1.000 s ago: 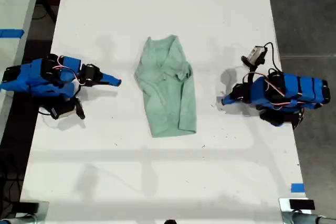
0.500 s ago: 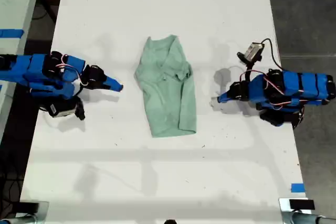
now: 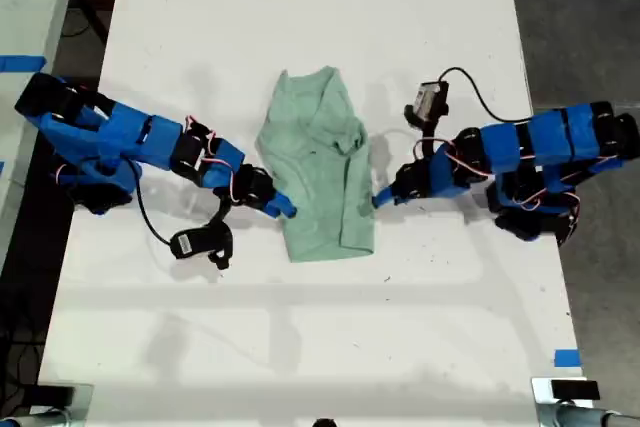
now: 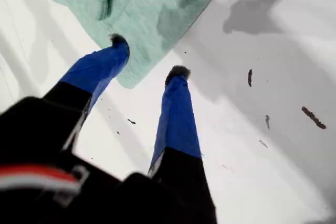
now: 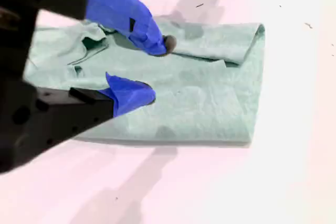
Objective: Fold t shirt
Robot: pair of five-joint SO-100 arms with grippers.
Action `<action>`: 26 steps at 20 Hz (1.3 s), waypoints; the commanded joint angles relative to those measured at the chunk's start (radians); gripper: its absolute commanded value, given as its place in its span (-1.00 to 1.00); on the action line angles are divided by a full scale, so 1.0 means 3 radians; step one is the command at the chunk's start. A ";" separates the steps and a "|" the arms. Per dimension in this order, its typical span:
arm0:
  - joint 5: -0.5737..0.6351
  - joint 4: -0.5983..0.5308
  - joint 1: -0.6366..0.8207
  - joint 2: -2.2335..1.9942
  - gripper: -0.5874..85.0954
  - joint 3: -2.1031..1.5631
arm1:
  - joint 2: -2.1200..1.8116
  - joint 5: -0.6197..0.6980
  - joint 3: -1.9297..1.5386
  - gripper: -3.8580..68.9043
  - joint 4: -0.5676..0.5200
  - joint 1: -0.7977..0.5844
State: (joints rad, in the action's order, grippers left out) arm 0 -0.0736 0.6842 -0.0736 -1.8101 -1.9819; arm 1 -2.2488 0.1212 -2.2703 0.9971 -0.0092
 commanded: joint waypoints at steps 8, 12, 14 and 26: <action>-0.0496 0.0036 -0.0205 0.1104 -0.54 0.0716 | 0.1979 -0.0153 0.1432 -0.40 0.0036 0.0281; -0.0343 0.0082 -0.0215 0.1575 -0.91 0.1161 | 0.2311 -0.0128 0.1759 -0.50 0.0097 0.0322; -0.0302 0.0220 -0.0215 0.1739 -0.99 0.1375 | 0.2449 -0.0189 0.1892 -0.86 0.0184 0.0358; 0.0066 0.1386 0.0476 0.0486 -0.99 0.1452 | 0.2572 0.0261 0.3748 -0.86 0.1391 -0.0302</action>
State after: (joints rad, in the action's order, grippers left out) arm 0 -0.0936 1.0492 -0.0522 -1.5370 -1.5831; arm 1 -1.4097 0.1396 -1.2103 1.4067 0.0383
